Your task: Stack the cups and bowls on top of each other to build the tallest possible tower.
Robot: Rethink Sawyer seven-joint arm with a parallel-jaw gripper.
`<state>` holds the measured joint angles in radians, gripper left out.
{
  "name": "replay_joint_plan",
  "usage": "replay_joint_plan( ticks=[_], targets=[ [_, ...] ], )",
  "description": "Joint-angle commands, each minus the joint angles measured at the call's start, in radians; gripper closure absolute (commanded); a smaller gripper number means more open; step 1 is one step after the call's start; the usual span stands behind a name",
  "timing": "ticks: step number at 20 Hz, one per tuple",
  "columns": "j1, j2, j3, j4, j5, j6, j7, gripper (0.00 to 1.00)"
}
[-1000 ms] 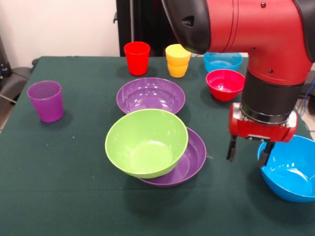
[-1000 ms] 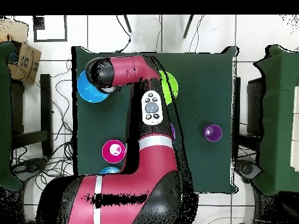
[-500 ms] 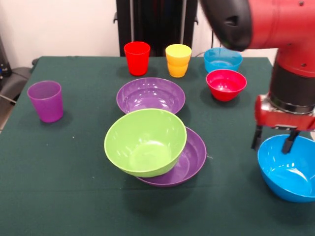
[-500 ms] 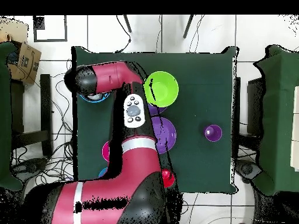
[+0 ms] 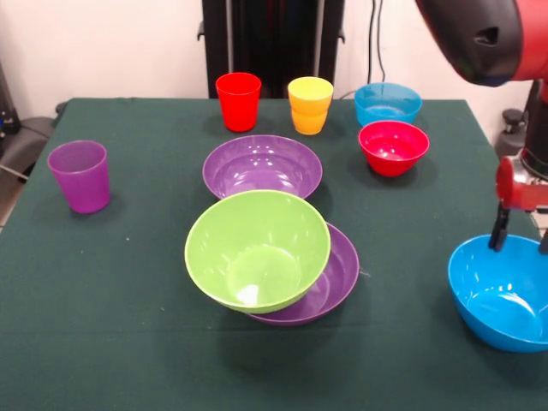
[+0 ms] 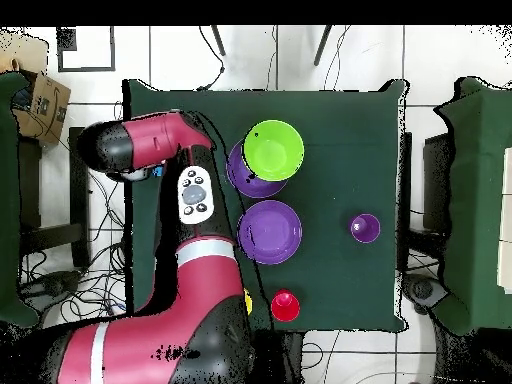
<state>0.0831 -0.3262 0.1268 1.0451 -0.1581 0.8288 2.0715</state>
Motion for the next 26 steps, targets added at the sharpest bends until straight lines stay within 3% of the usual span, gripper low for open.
replay_joint_plan(
  ticks=[1,9,14,19,26],
  targets=[
    [0.014,0.091,0.023,-0.004,-0.014,0.011,0.062,0.00],
    [0.030,0.244,-0.009,-0.138,-0.059,-0.103,0.078,0.00],
    [0.010,0.199,-0.011,-0.049,-0.050,-0.153,0.052,0.00],
    [0.005,0.160,-0.017,-0.011,-0.030,-0.139,0.043,0.00],
    [0.031,0.270,-0.052,-0.142,-0.038,-0.171,0.081,0.00]
  ],
)
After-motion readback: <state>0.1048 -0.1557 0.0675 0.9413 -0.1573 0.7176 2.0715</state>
